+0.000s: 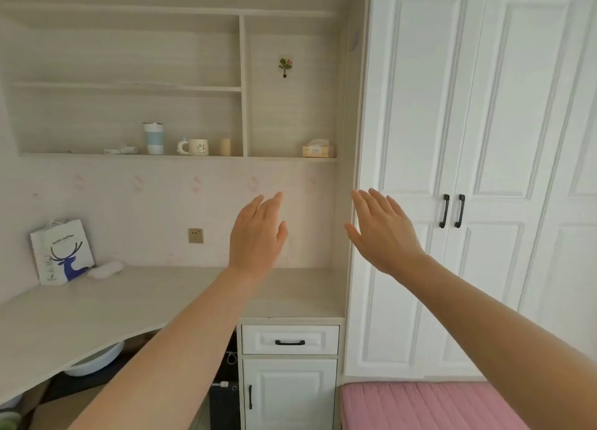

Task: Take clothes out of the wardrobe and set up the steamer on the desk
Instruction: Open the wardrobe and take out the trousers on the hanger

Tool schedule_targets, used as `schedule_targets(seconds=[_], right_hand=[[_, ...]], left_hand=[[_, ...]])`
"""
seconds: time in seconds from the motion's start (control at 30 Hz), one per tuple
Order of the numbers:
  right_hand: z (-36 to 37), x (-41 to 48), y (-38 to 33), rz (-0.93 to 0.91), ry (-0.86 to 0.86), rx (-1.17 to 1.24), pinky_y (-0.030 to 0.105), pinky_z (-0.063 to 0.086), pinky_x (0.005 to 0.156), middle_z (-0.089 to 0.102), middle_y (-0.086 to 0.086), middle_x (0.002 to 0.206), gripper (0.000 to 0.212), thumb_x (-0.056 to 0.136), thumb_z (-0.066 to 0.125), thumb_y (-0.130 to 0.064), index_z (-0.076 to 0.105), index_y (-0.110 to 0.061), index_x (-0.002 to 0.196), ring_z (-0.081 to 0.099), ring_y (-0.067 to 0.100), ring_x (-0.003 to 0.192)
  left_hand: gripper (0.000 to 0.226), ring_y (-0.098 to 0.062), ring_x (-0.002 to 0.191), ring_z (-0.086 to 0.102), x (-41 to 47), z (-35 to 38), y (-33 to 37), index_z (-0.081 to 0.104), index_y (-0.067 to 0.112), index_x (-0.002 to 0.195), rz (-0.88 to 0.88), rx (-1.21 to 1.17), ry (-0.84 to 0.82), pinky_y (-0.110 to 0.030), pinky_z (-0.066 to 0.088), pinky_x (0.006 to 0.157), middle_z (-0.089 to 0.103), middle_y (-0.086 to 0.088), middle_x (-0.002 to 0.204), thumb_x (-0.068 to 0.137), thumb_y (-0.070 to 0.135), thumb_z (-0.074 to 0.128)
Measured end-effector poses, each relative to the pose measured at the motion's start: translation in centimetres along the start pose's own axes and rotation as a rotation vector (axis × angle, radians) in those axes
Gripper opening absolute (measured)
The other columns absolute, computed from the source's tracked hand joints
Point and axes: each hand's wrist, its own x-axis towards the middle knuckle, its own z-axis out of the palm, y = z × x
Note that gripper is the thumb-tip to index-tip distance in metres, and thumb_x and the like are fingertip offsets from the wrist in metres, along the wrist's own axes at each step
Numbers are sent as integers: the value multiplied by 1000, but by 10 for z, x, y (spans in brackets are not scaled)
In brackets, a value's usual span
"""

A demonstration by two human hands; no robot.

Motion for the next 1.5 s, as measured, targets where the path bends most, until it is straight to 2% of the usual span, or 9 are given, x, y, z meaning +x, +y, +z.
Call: schedule_targets(seconds=[0.1, 0.27, 0.6, 0.77, 0.9, 1.0, 1.2, 1.37, 1.5], right_hand=[[34, 10, 7, 29, -29, 19, 39, 39, 105, 56, 11, 131, 59, 95, 45, -39, 38, -2, 140, 47, 29, 127], [100, 26, 23, 97, -177, 21, 32, 37, 102, 59, 4, 124, 49, 98, 37, -39, 41, -8, 135, 47, 24, 123], [210, 31, 72, 335, -376, 86, 29, 46, 82, 59, 5, 118, 45, 100, 35, -36, 36, -9, 136, 50, 21, 118], [241, 25, 107, 451, -416, 104, 33, 49, 81, 59, 5, 119, 44, 99, 37, -36, 38, -10, 135, 50, 21, 118], [261, 21, 142, 553, -435, 113, 35, 48, 83, 59, 4, 121, 42, 99, 38, -35, 39, -12, 135, 52, 23, 115], [276, 22, 172, 612, -428, 120, 37, 48, 85, 59, 4, 122, 42, 99, 37, -34, 38, -12, 135, 53, 24, 114], [303, 42, 245, 679, -387, 144, 39, 47, 88, 60, 6, 122, 43, 99, 38, -32, 37, -11, 136, 54, 27, 113], [321, 70, 314, 709, -332, 209, 39, 47, 87, 58, 5, 126, 41, 99, 39, -32, 39, -12, 134, 54, 26, 113], [327, 99, 365, 724, -261, 289, 40, 48, 87, 59, 8, 125, 41, 98, 40, -28, 40, -10, 134, 56, 26, 109]], left_hand=[[41, -32, 113, 60, 1, 40, -9, 58, 5, 126, 25, -57, 3, -42, 50, 92, 71, -9, 100, 86, 13, 62], [40, -24, 102, 61, 1, 125, -29, 62, 11, 119, -24, -119, -108, -37, 51, 80, 69, -4, 91, 88, 26, 41], [20, -26, 72, 63, -1, 261, -16, 70, 10, 95, -5, -310, -247, -34, 50, 58, 65, -1, 68, 75, 7, 73], [21, -22, 82, 63, -5, 319, 11, 69, 14, 104, -31, -407, -373, -34, 51, 65, 68, 2, 78, 84, 15, 65], [17, -22, 74, 63, -2, 347, 42, 71, 13, 96, -30, -487, -396, -33, 52, 59, 65, 0, 72, 80, 11, 70], [18, -21, 78, 63, 6, 371, 67, 70, 14, 102, -35, -547, -411, -34, 52, 62, 65, 0, 78, 85, 15, 65], [18, -19, 76, 63, 43, 433, 129, 69, 17, 102, -46, -608, -366, -32, 52, 61, 66, 2, 82, 84, 15, 64], [28, -18, 98, 62, 86, 488, 191, 65, 16, 116, -46, -664, -328, -34, 53, 76, 68, 2, 97, 88, 20, 59], [33, -22, 103, 63, 123, 520, 243, 65, 13, 118, -50, -710, -257, -36, 55, 77, 70, -1, 99, 86, 16, 64]])
